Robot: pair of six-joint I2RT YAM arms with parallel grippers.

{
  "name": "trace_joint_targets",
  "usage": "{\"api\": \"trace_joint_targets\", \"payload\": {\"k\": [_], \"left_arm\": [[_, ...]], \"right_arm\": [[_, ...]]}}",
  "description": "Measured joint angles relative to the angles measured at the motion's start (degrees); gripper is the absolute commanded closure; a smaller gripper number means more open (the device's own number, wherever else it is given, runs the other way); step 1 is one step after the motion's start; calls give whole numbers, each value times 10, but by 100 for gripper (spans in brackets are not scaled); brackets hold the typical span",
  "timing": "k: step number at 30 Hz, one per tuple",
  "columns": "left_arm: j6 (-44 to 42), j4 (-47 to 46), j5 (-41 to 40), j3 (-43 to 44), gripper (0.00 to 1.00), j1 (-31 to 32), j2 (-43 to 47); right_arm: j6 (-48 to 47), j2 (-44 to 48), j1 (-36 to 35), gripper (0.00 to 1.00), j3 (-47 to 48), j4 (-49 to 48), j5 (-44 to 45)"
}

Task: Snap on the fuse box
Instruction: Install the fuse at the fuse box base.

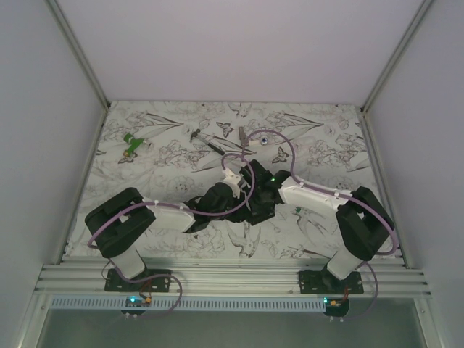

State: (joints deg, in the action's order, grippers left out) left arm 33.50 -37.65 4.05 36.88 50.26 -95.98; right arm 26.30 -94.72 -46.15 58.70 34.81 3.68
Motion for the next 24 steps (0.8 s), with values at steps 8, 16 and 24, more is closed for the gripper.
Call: {"api": "trace_joint_targets", "payload": {"k": [8, 16, 24], "left_arm": [[6, -1, -2, -2, 100, 0, 0], [10, -2, -12, -10, 100, 0, 9], [8, 19, -42, -36, 100, -7, 48]], "right_arm": [[12, -10, 0, 100, 12, 15, 8], [3, -7, -8, 96, 24, 15, -3], [-18, -12, -30, 78, 37, -4, -23]]}}
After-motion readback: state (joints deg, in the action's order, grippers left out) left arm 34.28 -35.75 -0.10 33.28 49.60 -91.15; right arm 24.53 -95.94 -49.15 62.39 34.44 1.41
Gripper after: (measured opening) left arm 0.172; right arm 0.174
